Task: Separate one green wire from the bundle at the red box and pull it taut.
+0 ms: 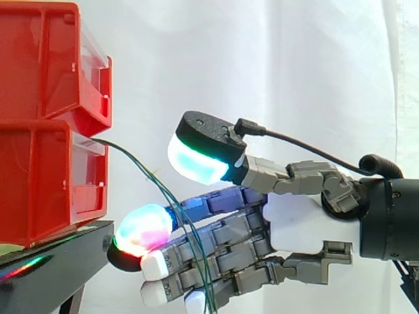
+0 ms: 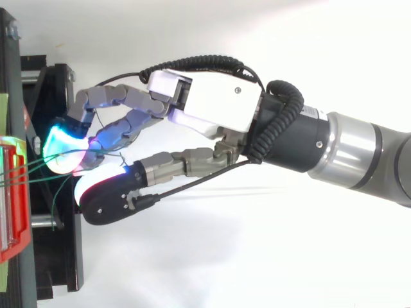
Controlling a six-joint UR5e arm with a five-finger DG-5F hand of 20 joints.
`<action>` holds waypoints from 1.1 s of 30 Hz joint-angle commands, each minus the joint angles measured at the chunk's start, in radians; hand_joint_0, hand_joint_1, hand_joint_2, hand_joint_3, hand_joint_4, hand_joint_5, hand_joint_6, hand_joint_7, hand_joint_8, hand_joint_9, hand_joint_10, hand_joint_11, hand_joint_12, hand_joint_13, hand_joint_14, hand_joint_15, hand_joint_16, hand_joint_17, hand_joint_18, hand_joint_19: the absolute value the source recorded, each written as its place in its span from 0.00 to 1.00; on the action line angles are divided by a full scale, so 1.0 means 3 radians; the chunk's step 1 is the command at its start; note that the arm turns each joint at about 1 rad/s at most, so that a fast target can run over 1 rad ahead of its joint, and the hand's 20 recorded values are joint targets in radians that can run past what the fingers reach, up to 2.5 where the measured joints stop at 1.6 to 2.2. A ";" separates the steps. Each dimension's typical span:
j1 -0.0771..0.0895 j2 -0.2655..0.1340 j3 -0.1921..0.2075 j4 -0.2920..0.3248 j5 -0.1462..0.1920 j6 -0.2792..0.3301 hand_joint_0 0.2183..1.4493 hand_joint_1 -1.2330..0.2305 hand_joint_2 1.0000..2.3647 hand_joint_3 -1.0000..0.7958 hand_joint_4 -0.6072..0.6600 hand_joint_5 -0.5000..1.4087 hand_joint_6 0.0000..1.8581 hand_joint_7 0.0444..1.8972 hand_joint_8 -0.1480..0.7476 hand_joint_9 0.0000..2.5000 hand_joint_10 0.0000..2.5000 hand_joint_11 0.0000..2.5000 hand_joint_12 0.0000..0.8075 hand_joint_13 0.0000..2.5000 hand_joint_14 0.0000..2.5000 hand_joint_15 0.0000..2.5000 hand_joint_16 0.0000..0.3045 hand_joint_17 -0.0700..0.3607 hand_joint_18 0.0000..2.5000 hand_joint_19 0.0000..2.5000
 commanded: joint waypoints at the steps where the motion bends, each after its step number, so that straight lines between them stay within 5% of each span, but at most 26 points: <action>1: 0.0002 0.0003 0.0007 -0.0031 -0.0002 0.0001 0.29 0.43 0.01 0.33 0.63 0.20 0.27 0.61 0.47 0.33 0.00 0.12 0.41 0.30 0.00 0.11 0.16 0.42 0.26 0.26; 25: 0.0033 0.0003 0.0124 -0.0185 -0.0002 0.0052 0.31 0.46 0.01 0.33 0.61 0.21 0.28 0.77 0.48 0.35 0.00 0.13 0.41 0.32 0.00 0.11 0.15 0.41 0.27 0.26; 33: 0.0033 0.0003 0.0298 -0.0666 -0.0007 0.0154 0.31 0.47 0.01 0.38 0.62 0.19 0.36 0.71 0.49 0.35 0.01 0.16 0.41 0.32 0.00 0.11 0.15 0.41 0.28 0.26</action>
